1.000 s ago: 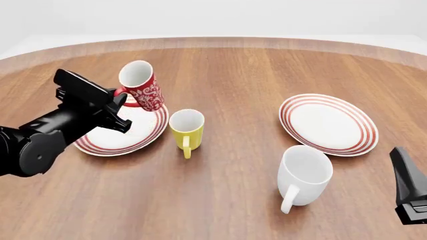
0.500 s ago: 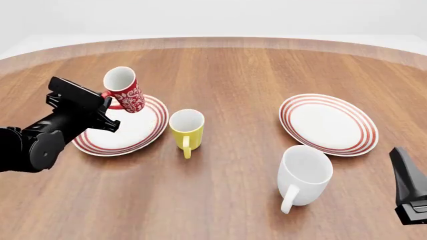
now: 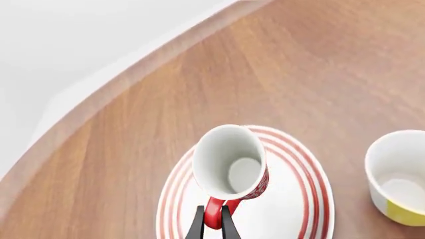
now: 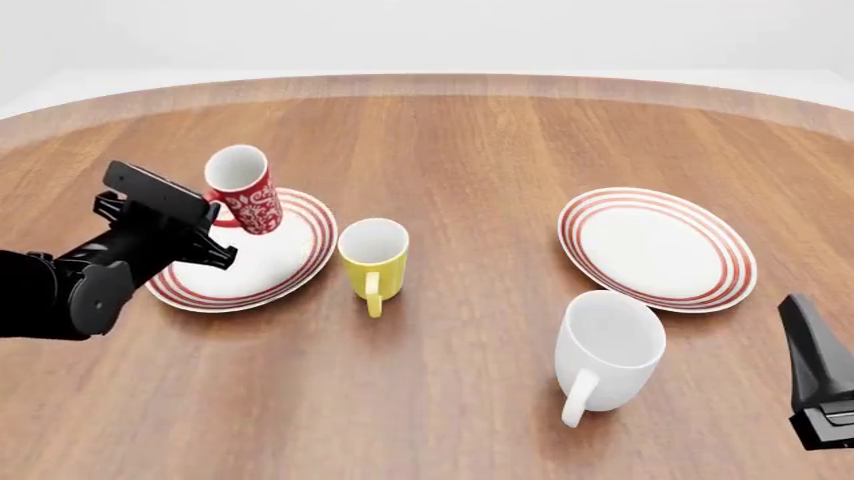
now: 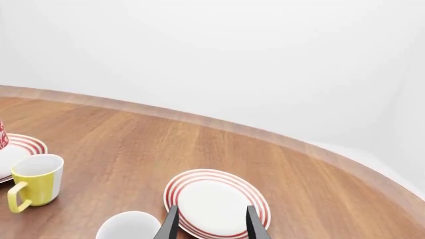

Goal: Put the red mug on the left plate.

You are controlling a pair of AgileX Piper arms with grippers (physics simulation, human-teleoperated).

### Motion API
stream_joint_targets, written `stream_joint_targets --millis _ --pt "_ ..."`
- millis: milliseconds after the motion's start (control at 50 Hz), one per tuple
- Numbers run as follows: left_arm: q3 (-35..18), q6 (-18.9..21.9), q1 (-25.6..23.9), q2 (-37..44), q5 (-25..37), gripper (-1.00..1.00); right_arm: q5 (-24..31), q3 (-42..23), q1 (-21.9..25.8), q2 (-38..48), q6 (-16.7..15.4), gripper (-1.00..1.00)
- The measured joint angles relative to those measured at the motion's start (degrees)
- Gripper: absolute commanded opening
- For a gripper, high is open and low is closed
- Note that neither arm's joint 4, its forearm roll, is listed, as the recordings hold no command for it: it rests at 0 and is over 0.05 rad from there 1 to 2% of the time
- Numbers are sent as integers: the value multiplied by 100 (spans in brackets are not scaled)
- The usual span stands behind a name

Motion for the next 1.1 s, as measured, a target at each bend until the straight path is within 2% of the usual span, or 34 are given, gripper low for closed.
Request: stream_joint_targets --millis 420,1100 --pt "-103 32 35 269 66 -100 -4 1 -5 0 -1 100" --pt "-85 -20 151 707 -212 -100 -9 1 -6 0 1 100"
